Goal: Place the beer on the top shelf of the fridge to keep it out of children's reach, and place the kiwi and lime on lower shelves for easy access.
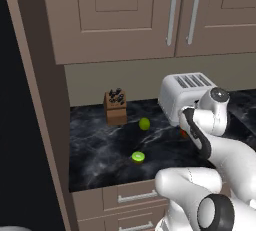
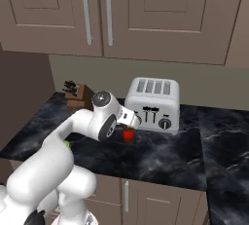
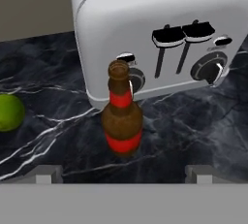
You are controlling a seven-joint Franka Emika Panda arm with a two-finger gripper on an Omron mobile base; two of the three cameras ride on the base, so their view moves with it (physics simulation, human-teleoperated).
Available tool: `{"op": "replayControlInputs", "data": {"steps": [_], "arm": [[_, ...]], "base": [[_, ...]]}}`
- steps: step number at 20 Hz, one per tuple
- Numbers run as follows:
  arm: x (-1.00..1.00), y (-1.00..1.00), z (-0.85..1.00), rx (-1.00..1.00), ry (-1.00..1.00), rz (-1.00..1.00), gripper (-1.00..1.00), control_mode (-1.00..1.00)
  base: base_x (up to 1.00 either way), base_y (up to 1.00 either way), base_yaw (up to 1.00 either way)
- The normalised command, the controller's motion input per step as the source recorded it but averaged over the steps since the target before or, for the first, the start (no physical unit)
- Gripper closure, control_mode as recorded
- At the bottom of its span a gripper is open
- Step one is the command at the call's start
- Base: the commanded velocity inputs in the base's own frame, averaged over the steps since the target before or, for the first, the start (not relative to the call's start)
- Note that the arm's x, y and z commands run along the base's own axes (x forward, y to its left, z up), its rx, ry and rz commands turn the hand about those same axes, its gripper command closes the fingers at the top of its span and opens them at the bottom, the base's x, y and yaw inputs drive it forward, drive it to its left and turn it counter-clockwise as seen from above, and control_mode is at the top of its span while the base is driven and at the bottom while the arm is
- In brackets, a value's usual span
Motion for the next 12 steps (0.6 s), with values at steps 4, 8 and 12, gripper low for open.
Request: {"op": "replayControlInputs", "data": {"steps": [4, 8, 12], "arm": [[0.24, 0.00, -0.18, 0.00, 0.00, 0.00, -1.00, -1.00], [0.25, 0.00, -0.15, 0.00, 0.00, 0.00, -1.00, -1.00], [0.26, 0.00, -0.14, 0.00, 0.00, 0.00, -1.00, -1.00]], "base": [[0.00, 0.00, 0.00], [0.00, 0.00, 0.00], [0.00, 0.00, 0.00]]}}
